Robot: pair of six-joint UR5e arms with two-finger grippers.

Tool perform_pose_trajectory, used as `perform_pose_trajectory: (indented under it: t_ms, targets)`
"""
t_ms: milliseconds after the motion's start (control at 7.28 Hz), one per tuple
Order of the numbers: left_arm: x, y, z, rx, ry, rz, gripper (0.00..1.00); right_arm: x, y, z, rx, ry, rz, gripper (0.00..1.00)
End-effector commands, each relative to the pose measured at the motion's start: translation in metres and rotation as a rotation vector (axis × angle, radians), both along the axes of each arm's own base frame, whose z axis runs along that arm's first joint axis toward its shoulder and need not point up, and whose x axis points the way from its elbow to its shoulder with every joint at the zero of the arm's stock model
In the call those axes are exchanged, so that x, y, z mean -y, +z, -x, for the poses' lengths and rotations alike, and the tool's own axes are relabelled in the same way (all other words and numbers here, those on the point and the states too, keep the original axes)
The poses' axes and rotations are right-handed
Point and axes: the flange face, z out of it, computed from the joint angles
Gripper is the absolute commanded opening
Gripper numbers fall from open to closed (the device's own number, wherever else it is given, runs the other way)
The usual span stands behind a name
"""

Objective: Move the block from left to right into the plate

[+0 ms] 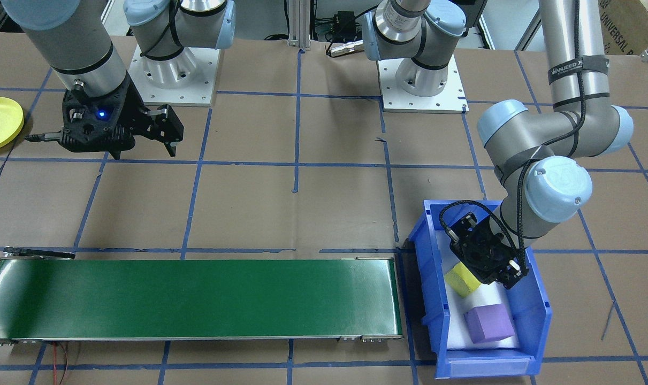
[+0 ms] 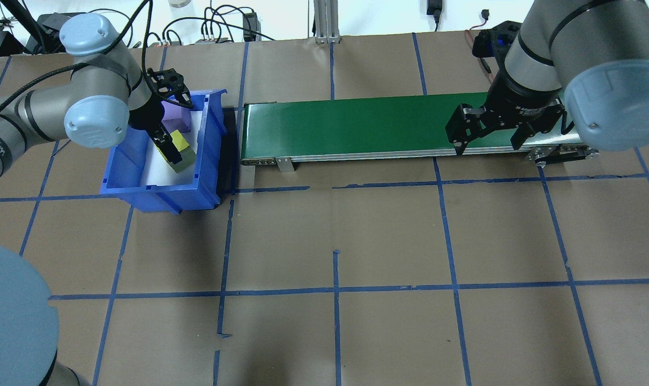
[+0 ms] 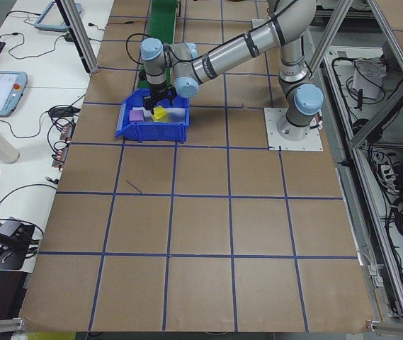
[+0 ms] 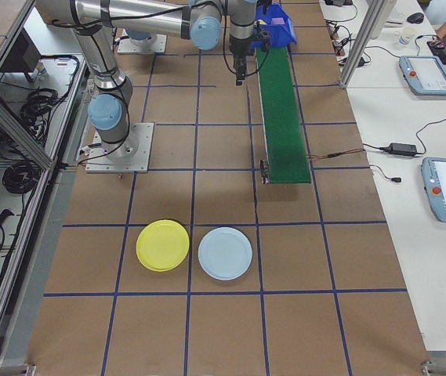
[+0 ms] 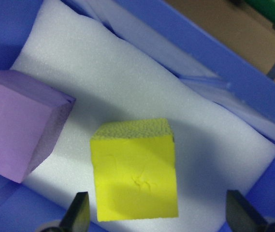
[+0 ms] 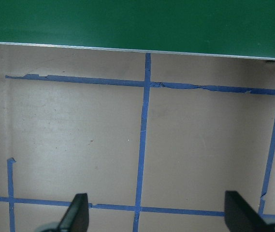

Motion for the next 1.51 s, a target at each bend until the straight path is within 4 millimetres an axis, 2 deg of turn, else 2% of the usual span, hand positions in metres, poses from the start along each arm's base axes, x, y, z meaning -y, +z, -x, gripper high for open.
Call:
perform_pose_trajectory:
  t_ms: [0, 137, 549, 687, 824, 962, 1099, 1374]
  targets:
    - [0.01, -0.009, -0.002, 0.01, -0.004, 0.027, 1.0, 0.0, 0.001, 0.0, -0.002, 0.0, 0.002, 1.0]
    - [0.011, -0.021, -0.001, -0.001, -0.001, 0.017, 1.0, 0.0, 0.001, 0.0, -0.002, 0.005, 0.002, 1.0]
    - [0.009, -0.027, -0.001, -0.005, 0.002, 0.003, 0.98, -0.001, -0.002, -0.001, -0.002, 0.003, -0.005, 1.0]
    - [0.01, -0.032, 0.0, -0.012, 0.002, -0.003, 0.85, -0.001, -0.002, -0.001, -0.002, 0.003, -0.005, 1.0]
    - [0.01, -0.036, 0.001, -0.024, 0.002, -0.007, 0.61, -0.001, -0.003, 0.0, -0.001, 0.002, -0.008, 1.0]
    - [0.009, -0.036, 0.001, -0.024, 0.002, -0.009, 0.5, -0.002, -0.004, -0.001, -0.001, 0.003, -0.009, 1.0]
    - [0.011, -0.032, 0.0, -0.024, 0.005, -0.004, 0.49, -0.002, -0.005, 0.0, -0.003, 0.003, -0.011, 1.0]
    - [0.022, 0.0, -0.001, -0.017, 0.055, 0.055, 0.33, -0.002, -0.007, 0.0, -0.003, 0.014, -0.014, 1.0]
